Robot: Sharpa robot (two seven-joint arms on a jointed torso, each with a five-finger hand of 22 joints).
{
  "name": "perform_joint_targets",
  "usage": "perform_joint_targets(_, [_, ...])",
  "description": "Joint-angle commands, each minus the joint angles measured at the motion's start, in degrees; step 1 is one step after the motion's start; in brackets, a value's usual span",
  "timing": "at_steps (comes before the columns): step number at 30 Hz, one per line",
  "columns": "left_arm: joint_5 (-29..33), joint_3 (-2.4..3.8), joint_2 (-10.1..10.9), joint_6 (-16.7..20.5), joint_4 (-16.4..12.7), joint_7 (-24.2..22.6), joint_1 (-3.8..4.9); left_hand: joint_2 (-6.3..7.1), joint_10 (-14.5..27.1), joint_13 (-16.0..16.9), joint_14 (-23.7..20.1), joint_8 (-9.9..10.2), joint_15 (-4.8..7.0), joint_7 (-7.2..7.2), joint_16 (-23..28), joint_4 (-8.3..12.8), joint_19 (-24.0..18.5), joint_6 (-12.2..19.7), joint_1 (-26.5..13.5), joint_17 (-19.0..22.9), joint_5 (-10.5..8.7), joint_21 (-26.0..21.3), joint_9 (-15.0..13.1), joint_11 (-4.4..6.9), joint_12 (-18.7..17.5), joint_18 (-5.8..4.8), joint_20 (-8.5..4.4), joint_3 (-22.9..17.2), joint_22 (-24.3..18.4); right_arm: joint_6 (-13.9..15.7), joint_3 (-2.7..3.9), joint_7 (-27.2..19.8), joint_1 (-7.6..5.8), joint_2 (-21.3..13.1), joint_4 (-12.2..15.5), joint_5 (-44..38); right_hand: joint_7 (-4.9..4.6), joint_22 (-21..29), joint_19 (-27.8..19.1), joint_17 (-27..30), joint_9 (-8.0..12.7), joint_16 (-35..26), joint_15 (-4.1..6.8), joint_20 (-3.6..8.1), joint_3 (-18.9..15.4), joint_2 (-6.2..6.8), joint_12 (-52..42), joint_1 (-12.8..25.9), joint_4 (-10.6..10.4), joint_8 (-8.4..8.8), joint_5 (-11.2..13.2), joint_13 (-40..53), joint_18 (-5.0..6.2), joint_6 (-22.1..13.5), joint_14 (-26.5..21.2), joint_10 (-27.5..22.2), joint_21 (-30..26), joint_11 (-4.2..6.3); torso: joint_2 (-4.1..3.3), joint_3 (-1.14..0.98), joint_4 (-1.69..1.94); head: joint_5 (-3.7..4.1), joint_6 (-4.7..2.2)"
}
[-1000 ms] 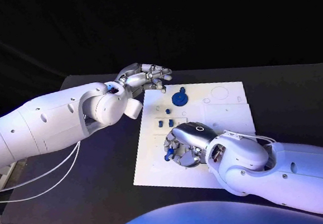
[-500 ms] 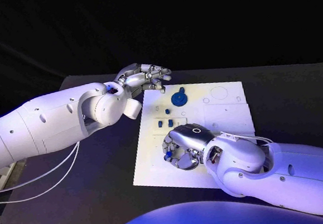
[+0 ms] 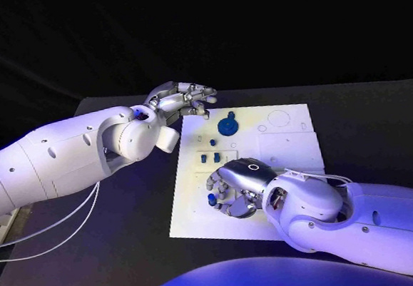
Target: Assemble the parts on the task board
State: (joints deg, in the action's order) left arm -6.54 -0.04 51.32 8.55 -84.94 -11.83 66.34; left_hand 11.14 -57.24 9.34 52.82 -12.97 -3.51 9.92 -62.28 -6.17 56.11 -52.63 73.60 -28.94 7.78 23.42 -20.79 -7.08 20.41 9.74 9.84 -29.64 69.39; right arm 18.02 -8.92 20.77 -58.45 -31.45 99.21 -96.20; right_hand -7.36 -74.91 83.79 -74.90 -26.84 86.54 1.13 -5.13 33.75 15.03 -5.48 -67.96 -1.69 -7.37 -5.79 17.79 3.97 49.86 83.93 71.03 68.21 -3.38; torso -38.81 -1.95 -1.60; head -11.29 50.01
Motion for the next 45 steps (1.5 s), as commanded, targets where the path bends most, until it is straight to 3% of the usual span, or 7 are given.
perform_joint_targets(1, [0.29,0.04,-0.02,-1.04,-0.13,-0.13,0.05,-0.65,0.22,-0.05,-0.19,-0.40,-0.21,-0.05,0.38,-0.31,0.37,0.50,0.02,0.02,0.12,-0.45,-0.06,-0.07,-0.26,0.52,-0.10,0.20,-0.08,5.20,0.00,-0.94,0.04,-1.11,1.20,-0.76,0.18,-9.89,-0.23,-7.19,0.42,-0.20,0.00,0.23,-1.25,0.28,-0.50,-0.35,-0.23,0.53,0.78,0.53,-0.08,-0.93,4.24,0.53,-0.08,0.42,0.01,0.00,0.01,0.19,-0.01])
perform_joint_targets(7, [0.29,0.03,0.04,-1.09,-0.13,-0.15,0.05,-0.65,0.22,-0.05,-0.19,-0.40,-0.21,-0.05,0.38,-0.31,0.37,0.50,0.02,0.02,0.12,-0.45,-0.06,-0.07,-0.26,0.52,-0.10,0.20,-0.08,11.61,0.54,-4.05,-1.11,-6.97,5.21,6.29,0.23,-9.89,-0.15,-7.15,0.54,-0.23,0.77,0.88,-2.60,-0.32,-3.56,-1.54,-0.70,-0.91,0.86,3.16,-0.07,1.65,4.26,3.79,-0.15,1.32,0.11,0.05,-0.03,1.47,-0.19])
perform_joint_targets(11, [0.29,-0.01,0.15,-1.07,-0.05,-0.19,0.05,-0.65,0.22,-0.05,-0.19,-0.40,-0.21,-0.05,0.38,-0.31,0.37,0.50,0.02,0.02,0.12,-0.45,-0.06,-0.07,-0.26,0.52,-0.10,0.20,-0.08,10.29,0.84,-5.02,-3.74,-13.05,7.01,20.99,0.18,-9.72,-0.36,-6.91,-0.06,-0.36,0.47,0.71,-4.01,-0.19,-8.70,-1.01,-1.61,-2.39,1.01,8.08,0.03,4.34,4.22,5.47,-0.98,0.96,0.34,0.16,-0.23,3.13,-0.86])
perform_joint_targets(15, [0.30,-0.10,0.26,-0.93,0.06,-0.28,0.04,-0.65,0.24,-0.06,-0.20,-0.42,-0.21,-0.04,0.39,-0.33,0.39,0.52,0.00,0.01,0.12,-0.49,-0.07,-0.07,-0.28,0.52,-0.10,0.23,-0.09,6.55,0.93,-4.80,-5.90,-19.89,7.89,31.27,1.05,-10.16,0.25,-7.59,-2.78,0.06,0.94,1.26,-8.46,-0.75,-28.26,1.70,-5.41,-4.45,1.78,26.94,-0.21,4.84,4.47,0.29,0.77,1.76,0.76,0.33,-0.61,5.59,-1.13])
perform_joint_targets(20, [0.30,-0.32,0.31,-0.71,0.11,-0.43,0.03,-0.65,0.24,-0.06,-0.20,-0.42,-0.21,-0.04,0.39,-0.33,0.39,0.52,0.00,0.01,0.12,-0.49,-0.07,-0.07,-0.28,0.52,-0.10,0.23,-0.09,4.30,0.64,-3.45,-6.60,-27.80,9.89,33.68,1.58,-10.63,0.86,-10.05,-5.71,1.31,1.40,1.50,-12.70,-1.14,-60.87,1.06,-8.18,-6.14,1.48,53.15,-0.59,5.23,5.01,7.03,2.88,2.09,1.00,0.24,-0.84,8.47,-1.55])
perform_joint_targets(28, [0.57,-0.80,0.10,-0.77,0.47,-0.68,-0.08,-0.54,0.24,-0.04,-0.22,-0.50,-0.24,0.01,0.41,-0.62,0.46,0.60,-0.43,-0.02,0.00,-0.70,-0.10,-0.09,-0.27,0.50,-0.07,0.62,-0.15,5.21,0.17,0.99,-4.92,-32.70,12.15,25.69,1.63,-11.02,1.36,-12.02,-6.59,2.19,1.35,1.46,-15.27,-1.27,-61.24,1.52,-10.75,-6.49,2.39,53.40,-0.89,5.27,5.42,5.98,4.63,2.05,1.72,0.10,-1.78,9.32,-1.55])
perform_joint_targets(45, [0.64,-0.99,0.23,-1.02,0.66,-0.66,-0.25,-0.52,0.24,-0.04,-0.22,-0.50,-0.25,0.01,0.41,-0.65,0.46,0.61,-0.46,-0.02,0.03,-0.72,-0.11,-0.09,-0.26,0.50,-0.07,0.67,-0.15,6.98,0.01,6.68,-1.71,-30.72,12.42,15.97,2.09,-11.77,2.29,-14.30,-7.87,3.15,1.61,1.67,-18.55,-1.23,-65.63,0.97,-14.58,-7.37,2.63,56.73,-1.44,6.32,5.90,8.23,7.87,2.43,1.68,0.18,-1.70,9.62,-1.03])
